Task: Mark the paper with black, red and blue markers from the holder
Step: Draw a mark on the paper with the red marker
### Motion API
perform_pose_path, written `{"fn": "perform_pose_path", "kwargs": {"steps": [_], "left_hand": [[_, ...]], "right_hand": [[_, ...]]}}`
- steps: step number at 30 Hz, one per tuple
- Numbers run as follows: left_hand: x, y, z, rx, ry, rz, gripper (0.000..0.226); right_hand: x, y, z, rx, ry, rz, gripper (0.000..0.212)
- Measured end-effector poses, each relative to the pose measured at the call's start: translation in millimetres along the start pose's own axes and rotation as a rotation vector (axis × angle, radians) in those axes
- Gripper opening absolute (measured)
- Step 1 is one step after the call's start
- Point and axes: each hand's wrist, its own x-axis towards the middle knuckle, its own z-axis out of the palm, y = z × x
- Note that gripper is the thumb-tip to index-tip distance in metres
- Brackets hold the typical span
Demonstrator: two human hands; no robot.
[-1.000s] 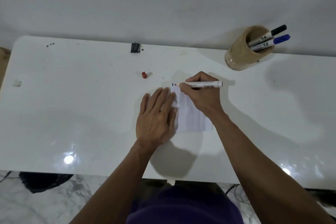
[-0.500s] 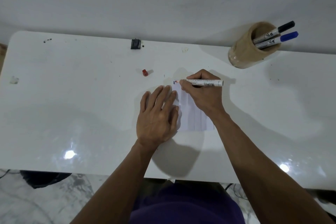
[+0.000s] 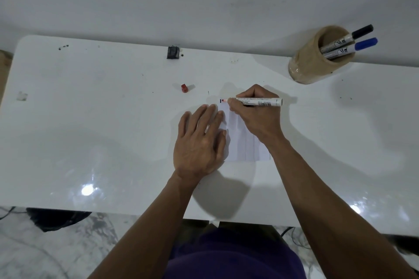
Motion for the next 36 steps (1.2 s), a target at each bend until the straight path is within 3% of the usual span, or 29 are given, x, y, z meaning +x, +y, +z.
{"fn": "perform_pose_path", "kwargs": {"steps": [26,32,36], "left_hand": [[-1.2,-0.1,1.6,-0.038,0.001,0.001,0.044],[1.8,-0.5,-6.9,-0.117,-0.065,-0.030,0.042],[14.8,-4.0,-29.8,-0.310,0.032,-0.220,0.040]], "right_hand": [[-3.0,-7.0,-2.5,-0.041,-0.033,0.035,0.021],[-3.3,-27.3,-13.7,0.274,-0.058,0.196,0.023],[-11.3,-41.4,-21.8,0.424,-0.041,0.204,0.027]]}}
